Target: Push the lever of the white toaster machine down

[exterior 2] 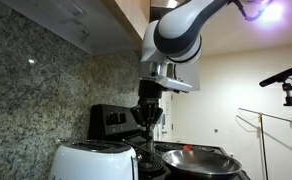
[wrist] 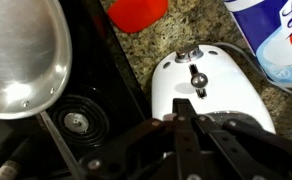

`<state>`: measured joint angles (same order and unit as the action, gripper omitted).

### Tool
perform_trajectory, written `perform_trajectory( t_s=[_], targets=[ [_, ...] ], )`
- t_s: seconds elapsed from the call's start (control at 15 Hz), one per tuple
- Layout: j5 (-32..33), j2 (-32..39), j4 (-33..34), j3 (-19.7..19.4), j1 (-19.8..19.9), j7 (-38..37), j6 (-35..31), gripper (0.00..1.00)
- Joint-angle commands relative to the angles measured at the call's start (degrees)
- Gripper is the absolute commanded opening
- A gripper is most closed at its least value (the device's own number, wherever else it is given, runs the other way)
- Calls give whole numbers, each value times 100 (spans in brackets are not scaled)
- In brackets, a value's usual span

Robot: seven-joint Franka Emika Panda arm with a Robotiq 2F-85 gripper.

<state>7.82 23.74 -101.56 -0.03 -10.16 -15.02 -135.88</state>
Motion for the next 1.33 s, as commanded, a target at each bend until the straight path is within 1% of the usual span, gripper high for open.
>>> perform_trajectory(
  t_s=[0.0,0.2,0.33,0.4,0.8,0.87,1.0,1.27],
  targets=[
    [-148,155,353,119,19,76,402,0],
    [-53,282,500,143,-49,43,529,0],
    [-118,379,624,164,-50,48,664,0],
    [-27,234,331,125,-66,13,376,0],
    [-26,280,349,122,-73,13,384,0],
    [8,296,330,103,-87,-32,273,0],
    [-18,498,471,113,-95,-33,374,0],
    [-109,839,590,136,-81,9,377,0]
  ],
)
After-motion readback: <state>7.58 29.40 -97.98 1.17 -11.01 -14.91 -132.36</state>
